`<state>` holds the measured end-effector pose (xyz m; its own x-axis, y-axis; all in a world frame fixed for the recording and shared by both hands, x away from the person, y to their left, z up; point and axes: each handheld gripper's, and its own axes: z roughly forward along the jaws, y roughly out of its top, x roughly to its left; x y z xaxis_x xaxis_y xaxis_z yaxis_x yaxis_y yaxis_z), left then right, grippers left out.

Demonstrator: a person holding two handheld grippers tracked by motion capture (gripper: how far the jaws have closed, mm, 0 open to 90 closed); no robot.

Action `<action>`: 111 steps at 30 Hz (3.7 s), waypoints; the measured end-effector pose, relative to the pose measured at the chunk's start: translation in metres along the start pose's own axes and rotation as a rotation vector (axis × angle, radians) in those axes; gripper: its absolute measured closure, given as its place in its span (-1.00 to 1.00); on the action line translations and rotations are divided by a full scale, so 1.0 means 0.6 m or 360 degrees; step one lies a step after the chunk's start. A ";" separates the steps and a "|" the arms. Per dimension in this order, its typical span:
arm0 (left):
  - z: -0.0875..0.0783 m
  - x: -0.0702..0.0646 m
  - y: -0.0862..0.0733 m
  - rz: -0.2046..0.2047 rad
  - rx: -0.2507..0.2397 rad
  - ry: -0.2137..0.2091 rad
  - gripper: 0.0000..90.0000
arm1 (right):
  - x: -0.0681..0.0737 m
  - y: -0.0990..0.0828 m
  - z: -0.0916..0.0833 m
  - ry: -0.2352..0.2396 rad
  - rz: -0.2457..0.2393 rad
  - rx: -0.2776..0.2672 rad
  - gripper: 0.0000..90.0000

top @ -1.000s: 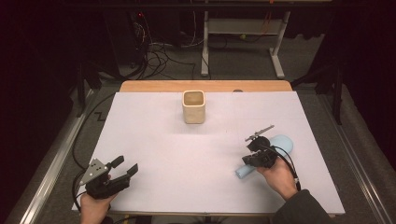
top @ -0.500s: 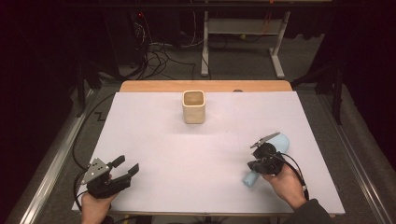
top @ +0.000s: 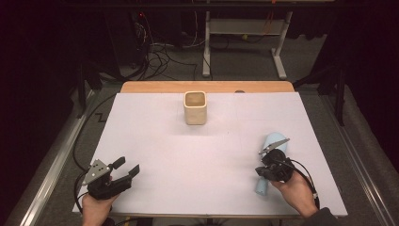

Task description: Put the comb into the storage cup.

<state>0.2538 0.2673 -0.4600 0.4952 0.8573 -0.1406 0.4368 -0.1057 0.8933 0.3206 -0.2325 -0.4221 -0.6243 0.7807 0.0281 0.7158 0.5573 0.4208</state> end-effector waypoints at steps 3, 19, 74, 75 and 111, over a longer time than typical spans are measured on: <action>0.001 0.000 0.000 -0.0002 0.0005 0.0000 -0.25 | -0.004 -0.006 -0.003 -0.0011 0.0022 0.0000 1.00; 0.001 0.000 0.000 -0.0008 0.0002 -0.0005 -0.25 | -0.024 -0.023 -0.015 -0.0064 0.0052 -0.0003 1.00; -0.002 0.000 0.000 -0.0008 -0.0018 0.0006 -0.25 | -0.071 -0.058 -0.044 -0.0192 0.0291 -0.0152 0.25; -0.002 0.000 0.000 -0.0008 -0.0019 0.0006 -0.25 | -0.072 -0.058 -0.041 -0.0188 0.0303 -0.0149 0.24; -0.001 -0.001 0.000 -0.0008 -0.0007 0.0000 -0.26 | -0.072 -0.040 0.007 -0.0260 0.0247 0.0027 0.45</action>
<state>0.2529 0.2673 -0.4596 0.4929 0.8579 -0.1449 0.4357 -0.0992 0.8946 0.3317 -0.2782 -0.4369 -0.4483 0.8921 -0.0565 0.8054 0.4305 0.4074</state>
